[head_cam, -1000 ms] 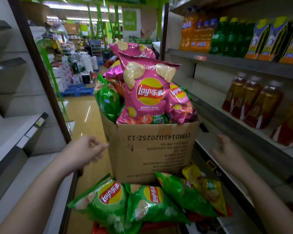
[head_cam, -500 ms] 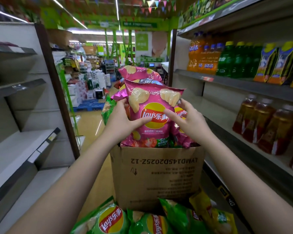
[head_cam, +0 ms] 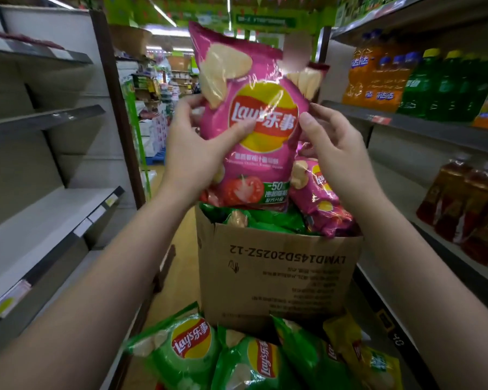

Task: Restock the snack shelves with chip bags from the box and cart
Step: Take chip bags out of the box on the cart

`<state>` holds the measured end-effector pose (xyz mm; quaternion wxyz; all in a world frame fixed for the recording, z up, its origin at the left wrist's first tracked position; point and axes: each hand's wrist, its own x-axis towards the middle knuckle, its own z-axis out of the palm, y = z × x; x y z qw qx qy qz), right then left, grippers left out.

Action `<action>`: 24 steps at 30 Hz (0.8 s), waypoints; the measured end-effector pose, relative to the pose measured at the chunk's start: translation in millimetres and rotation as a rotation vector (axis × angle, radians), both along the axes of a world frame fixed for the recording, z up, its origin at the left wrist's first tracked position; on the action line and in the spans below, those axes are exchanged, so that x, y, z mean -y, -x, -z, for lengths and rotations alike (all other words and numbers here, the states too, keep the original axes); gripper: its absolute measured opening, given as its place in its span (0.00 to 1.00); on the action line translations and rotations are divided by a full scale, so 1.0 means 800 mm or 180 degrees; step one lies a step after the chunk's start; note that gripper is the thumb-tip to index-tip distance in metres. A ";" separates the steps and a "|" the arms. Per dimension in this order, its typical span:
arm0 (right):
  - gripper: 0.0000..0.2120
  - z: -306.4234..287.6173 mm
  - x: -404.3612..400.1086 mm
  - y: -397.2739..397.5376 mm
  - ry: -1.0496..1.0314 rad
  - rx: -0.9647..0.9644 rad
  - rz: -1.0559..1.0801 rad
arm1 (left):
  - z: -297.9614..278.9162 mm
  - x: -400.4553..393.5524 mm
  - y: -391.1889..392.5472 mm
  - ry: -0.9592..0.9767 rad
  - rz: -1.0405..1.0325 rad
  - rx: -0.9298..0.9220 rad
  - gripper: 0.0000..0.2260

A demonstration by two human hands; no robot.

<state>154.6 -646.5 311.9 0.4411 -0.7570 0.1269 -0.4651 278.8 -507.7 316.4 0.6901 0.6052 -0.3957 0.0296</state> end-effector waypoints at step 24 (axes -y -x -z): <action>0.36 0.263 -0.152 -0.057 0.2222 -0.4306 -0.0790 | 0.171 -0.254 -0.020 -0.0669 -0.1763 -0.1332 0.31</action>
